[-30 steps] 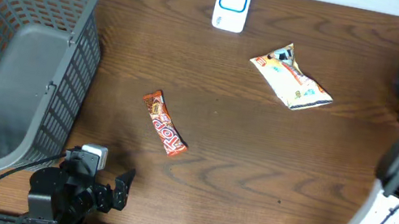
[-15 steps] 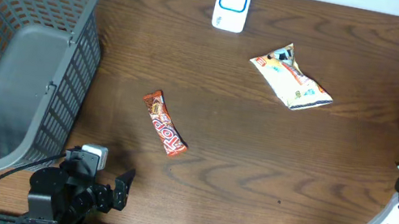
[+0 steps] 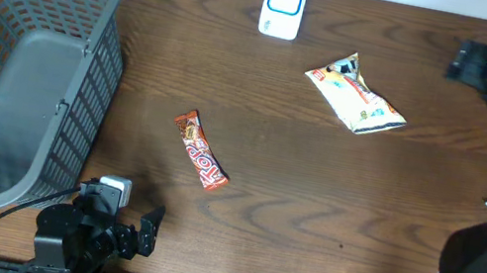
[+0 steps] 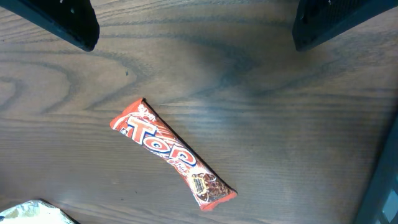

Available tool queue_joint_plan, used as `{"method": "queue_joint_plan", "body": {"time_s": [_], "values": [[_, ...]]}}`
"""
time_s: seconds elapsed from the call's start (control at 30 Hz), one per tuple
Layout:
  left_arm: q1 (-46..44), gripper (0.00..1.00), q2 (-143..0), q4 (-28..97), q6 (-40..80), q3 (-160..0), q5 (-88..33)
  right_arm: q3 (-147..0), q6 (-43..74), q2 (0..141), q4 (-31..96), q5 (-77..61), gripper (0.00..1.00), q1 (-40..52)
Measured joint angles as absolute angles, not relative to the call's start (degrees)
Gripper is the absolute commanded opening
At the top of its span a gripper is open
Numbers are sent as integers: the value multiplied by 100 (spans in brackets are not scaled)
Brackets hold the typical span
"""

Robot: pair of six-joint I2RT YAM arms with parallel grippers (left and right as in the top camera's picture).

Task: Scan the item barcode
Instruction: 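Carry the wipes pack to the right edge and release it, then move the right gripper to the yellow snack bag and grasp it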

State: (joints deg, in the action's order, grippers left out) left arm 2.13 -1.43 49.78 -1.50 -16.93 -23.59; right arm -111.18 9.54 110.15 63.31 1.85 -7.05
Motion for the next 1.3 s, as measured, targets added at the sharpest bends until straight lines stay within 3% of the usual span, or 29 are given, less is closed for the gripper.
{"method": "queue_joint_plan", "body": {"time_s": [0.57, 0.93, 1.03, 1.3], "values": [[213, 99, -143, 4976, -150, -1693, -2357, -10698, 961, 13286, 6416, -152, 1, 808], [213, 99, -143, 4978, -150, -1693, -2359, -10621, 854, 13061, 6584, -69, 1, 1057], [213, 99, -143, 4978, -150, -1693, -2359, -10554, 836, 12630, 6254, -115, 12, 1114], [213, 99, -143, 4978, -148, -1693, -2359, -10648, 805, 11592, 5354, -154, 14, 1111]]}}
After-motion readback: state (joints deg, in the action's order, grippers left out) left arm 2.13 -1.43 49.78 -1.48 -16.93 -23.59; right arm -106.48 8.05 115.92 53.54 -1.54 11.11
